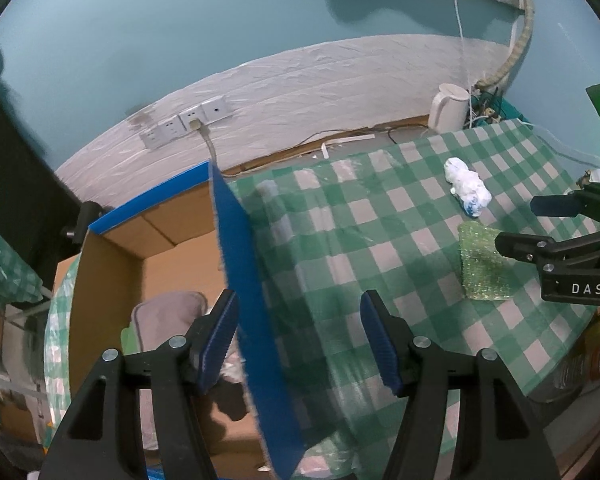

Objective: Organize soft objects
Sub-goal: 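Withdraw both open tools from the box back over the table, then grasp the white plastic bag bundle with the right tool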

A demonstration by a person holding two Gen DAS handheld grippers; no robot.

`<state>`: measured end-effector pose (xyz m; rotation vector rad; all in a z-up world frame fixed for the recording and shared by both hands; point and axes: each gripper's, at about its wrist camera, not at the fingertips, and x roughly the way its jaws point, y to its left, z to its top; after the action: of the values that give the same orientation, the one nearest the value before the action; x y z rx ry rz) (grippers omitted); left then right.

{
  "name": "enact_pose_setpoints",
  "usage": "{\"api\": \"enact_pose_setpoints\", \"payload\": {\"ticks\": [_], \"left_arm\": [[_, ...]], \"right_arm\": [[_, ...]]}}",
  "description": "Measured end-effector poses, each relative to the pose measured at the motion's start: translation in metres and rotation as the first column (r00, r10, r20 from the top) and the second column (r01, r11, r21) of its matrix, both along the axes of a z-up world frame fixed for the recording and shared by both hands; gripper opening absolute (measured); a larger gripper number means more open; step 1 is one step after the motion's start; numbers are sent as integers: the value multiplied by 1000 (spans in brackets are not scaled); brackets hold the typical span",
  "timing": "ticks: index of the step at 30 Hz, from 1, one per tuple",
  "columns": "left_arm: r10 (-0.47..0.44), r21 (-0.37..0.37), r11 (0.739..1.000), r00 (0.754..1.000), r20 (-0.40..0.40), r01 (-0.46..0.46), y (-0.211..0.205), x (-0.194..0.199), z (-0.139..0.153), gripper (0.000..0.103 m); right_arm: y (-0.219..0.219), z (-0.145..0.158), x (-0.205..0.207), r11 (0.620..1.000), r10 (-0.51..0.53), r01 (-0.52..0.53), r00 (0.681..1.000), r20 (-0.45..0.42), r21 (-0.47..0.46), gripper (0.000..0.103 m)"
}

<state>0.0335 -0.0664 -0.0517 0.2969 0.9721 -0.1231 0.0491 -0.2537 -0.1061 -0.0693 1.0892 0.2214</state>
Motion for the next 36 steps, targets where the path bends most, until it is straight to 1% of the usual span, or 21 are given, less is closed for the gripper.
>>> {"api": "enact_pose_setpoints", "payload": {"ticks": [9,15,30,33,36], "left_arm": [[-31,19,999,999,-33,32,-28,7,-14,64],[-30,28,999,998,-57,32,-41,17,-26,64],[-12,44,999,998,-69,15,-57,56,-54,64],[-13,36,999,997,-72,16,-57,63,-57,65],[-14,46,999,997,-77,17,-56,68,-63,68]], "right_arm": [[-31,-12,0,999,-49,49,999,-16,0,71],[-45,-22,6,997,-76,76,997,-34,1,71],[-59,-54,52,993,-121,121,991,-60,-8,71],[-60,-59,62,992,-125,124,990,-66,-15,71],[-60,-66,73,992,-122,120,990,-72,-23,71]]}}
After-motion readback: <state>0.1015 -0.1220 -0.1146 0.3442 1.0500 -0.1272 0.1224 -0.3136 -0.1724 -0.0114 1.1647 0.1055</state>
